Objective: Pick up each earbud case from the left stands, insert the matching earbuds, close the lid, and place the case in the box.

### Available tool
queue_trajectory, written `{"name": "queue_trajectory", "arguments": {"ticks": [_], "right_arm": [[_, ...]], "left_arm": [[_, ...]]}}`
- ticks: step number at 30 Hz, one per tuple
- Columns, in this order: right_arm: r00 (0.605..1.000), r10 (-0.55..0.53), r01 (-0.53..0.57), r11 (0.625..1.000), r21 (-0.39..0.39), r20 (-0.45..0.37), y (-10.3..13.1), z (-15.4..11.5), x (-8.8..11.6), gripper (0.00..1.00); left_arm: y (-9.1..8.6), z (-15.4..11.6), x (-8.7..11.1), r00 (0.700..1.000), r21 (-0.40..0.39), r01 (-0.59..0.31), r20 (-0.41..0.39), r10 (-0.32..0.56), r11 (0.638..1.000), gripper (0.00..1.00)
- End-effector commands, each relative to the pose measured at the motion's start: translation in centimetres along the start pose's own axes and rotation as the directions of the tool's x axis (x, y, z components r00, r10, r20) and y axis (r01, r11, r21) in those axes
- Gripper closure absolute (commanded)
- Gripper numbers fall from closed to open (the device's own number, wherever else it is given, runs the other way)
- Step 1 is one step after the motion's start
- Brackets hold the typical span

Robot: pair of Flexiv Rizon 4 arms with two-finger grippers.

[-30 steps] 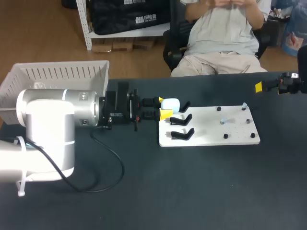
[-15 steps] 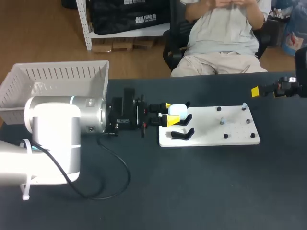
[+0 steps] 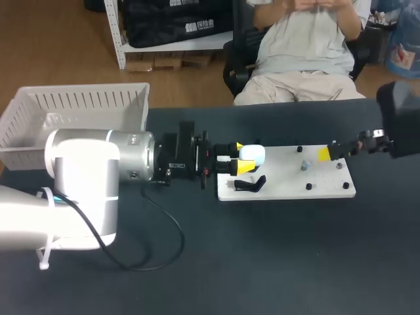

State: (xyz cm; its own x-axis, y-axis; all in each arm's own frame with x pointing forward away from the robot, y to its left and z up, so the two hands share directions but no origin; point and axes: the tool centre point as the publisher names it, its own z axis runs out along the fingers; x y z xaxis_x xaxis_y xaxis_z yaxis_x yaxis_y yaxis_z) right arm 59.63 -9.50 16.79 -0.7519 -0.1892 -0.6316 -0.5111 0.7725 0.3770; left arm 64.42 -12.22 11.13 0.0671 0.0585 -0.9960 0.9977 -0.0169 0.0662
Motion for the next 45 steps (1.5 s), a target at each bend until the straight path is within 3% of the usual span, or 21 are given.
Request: {"name": "queue_trajectory", "arguments": {"ticks": [1, 21, 33, 45], "right_arm": [[1.000, 0.001, -0.001, 1.000, 0.017, -0.026, 2.0, 1.0, -0.2, 0.00], [0.989, -0.030, 0.023, 0.999, -0.045, -0.147, 6.1, 6.6, -0.2, 0.00], [0.982, -0.038, 0.031, 0.999, -0.041, -0.187, 6.6, 9.4, -1.3, 0.00], [0.979, -0.016, 0.013, 1.000, -0.013, -0.205, 5.7, 10.8, -1.4, 0.00]], "left_arm": [[0.4, 0.1, 0.4, 1.000, 0.015, 0.002, -0.001, -0.002, 1.000, 1.00], [0.7, -0.1, 0.6, 1.000, 0.020, -0.013, 0.012, 0.013, 1.000, 1.00], [0.7, -0.1, 0.6, 1.000, 0.020, -0.013, 0.012, 0.013, 1.000, 1.00], [0.7, -0.1, 0.6, 1.000, 0.020, -0.013, 0.012, 0.013, 1.000, 1.00]]}}
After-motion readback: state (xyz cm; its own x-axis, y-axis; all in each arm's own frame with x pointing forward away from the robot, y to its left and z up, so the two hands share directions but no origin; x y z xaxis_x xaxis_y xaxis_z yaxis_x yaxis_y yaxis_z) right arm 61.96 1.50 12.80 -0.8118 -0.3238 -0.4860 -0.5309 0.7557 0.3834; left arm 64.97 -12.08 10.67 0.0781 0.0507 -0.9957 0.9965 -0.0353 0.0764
